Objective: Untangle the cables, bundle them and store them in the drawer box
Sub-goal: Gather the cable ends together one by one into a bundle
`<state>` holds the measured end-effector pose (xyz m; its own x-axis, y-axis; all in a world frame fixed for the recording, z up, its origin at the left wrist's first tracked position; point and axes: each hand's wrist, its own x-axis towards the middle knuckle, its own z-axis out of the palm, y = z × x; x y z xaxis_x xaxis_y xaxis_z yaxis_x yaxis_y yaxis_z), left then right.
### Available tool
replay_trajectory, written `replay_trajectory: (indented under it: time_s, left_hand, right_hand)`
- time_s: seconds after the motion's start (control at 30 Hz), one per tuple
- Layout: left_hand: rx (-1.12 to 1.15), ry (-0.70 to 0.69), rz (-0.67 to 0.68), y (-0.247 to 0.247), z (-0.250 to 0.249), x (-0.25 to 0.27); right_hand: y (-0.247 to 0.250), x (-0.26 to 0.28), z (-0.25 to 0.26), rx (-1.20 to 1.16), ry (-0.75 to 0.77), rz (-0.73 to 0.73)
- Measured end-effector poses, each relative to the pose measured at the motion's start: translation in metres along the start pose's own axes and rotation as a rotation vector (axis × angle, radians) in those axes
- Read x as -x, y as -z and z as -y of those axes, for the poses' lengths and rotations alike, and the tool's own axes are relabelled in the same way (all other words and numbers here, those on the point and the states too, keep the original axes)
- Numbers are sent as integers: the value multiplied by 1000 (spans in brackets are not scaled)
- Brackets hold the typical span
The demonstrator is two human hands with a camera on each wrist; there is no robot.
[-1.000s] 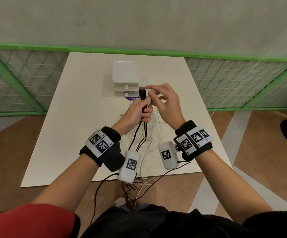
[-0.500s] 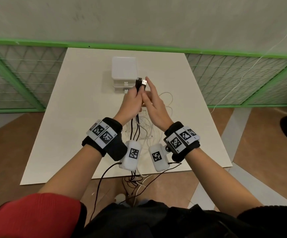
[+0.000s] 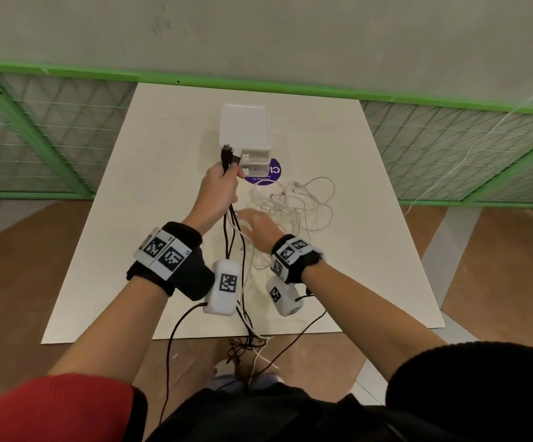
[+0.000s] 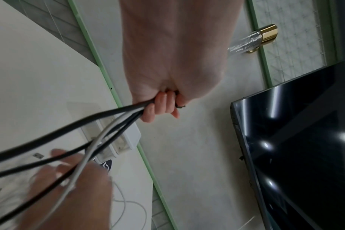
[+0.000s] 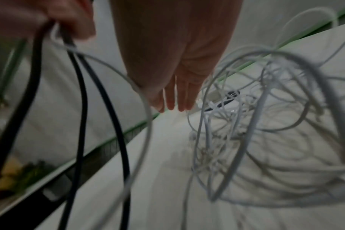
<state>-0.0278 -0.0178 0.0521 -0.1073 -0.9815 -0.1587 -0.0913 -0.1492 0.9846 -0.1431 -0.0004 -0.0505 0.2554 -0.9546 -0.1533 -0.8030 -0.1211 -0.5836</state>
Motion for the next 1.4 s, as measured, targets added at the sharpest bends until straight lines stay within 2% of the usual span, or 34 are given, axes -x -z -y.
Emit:
replay_trajectory:
  time_s: [0.07,0.1,0.2,0.33,0.63,0.77,0.87,1.03,1.13,1.3,1.4]
  left_hand:
    - [66,32,-3,3,1,-3]
    - [93,48,-10,6,3,-5]
    - [110,83,-26,14,7,-10]
    - [98,89,-38,21,13,-15]
    - [-71,51,-87,10,24,-11]
    - [-218,34,-123,3,32,-7]
    - [-313,46,-83,-5,39,-5]
    - [-338,59,-114,-18,42,2]
    - [-310,77,-114,-22,41,5]
    - [-260,-42,-102,-26,33,9]
    - [-185,-73,-123,-22,31,8]
  right_hand:
    - [-16,-7,-5,165,-73,153]
    - [-24,-8,-10,233,-114,176]
    - [-38,1,-24,252,-240,124]
    - [-38,9,-35,170,-277,76]
    - [-22,15,-15,-213,-212,-381]
    - [-18,23,-8,-282,-150,-462]
    - [-18,30,-2,-298,-69,-516]
    - [-15,37,6,-316,-40,-579]
    - [-12,39,11,-400,-72,-545]
    - [-6,46,16,-636,-78,-392]
    - [-2,46,12,-649,-91,-364]
